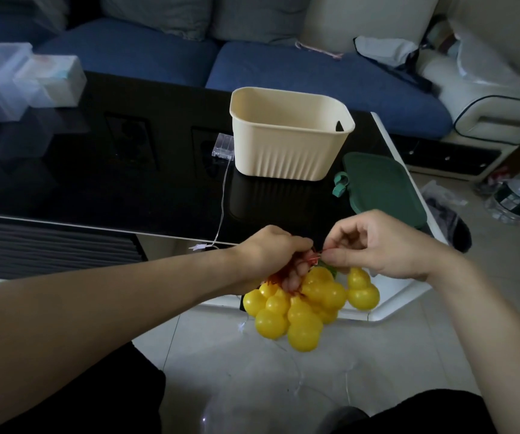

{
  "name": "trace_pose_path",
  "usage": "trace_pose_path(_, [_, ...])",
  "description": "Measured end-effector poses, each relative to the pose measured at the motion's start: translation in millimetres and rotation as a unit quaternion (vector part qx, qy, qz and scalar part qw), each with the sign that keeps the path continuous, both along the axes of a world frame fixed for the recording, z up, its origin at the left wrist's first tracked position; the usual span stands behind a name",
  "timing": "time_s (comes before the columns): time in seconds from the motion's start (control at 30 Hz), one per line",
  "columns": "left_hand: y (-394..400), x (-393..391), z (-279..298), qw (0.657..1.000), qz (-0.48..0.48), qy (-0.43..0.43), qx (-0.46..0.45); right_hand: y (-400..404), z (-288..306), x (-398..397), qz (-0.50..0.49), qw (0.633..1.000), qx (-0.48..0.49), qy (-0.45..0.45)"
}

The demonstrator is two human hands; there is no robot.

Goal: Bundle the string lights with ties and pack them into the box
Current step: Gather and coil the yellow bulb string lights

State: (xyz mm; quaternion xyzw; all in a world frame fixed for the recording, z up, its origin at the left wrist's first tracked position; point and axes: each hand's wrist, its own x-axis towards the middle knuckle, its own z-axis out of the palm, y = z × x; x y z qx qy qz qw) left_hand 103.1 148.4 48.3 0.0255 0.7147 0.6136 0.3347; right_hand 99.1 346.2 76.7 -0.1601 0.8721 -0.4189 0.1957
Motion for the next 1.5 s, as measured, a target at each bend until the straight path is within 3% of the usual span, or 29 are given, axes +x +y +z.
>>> trace_pose_path(0.1, [-0.6, -2.0, 0.7, 1.000, 0.005, -0.016, 0.020, -5.6, -4.4, 1.5, 0.001, 0.999, -0.036, -0.004])
trace_pose_path(0.33, [0.0, -5.9, -2.9, 0.994, -0.023, -0.082, 0.064, -19.9, -13.0, -1.4, -0.049, 0.995, -0.035, 0.082])
trace_pose_path(0.43, [-1.6, -4.9, -1.6, 0.989, -0.030, -0.118, 0.081, -16.0, -15.0, -4.4, -0.047, 0.997, -0.024, 0.064])
trace_pose_path(0.67, [-3.4, -5.4, -4.6, 0.994, -0.037, -0.087, 0.058, 4.3, -21.5, -7.6, -0.021, 0.996, -0.067, -0.056])
trace_pose_path(0.97, [-2.6, -10.5, -4.2, 0.996, 0.047, -0.054, 0.053, -1.8, -19.9, -5.2, -0.036, 0.997, -0.067, -0.026])
trace_pose_path(1.2, [-4.0, -14.6, -2.0, 0.994, 0.104, -0.027, -0.022, -25.6, -18.4, -2.2, -0.030, 0.997, -0.066, 0.002])
trace_pose_path(1.33, [-8.4, -21.6, -4.8, 0.986, 0.130, 0.010, -0.101, -15.6, -37.1, -21.6, -0.134, 0.988, -0.043, 0.067])
trace_pose_path(1.5, [-19.0, -26.2, -5.6, 0.987, 0.098, 0.000, -0.127, 19.8, -64.4, -58.4, -0.263, 0.929, 0.099, 0.239])
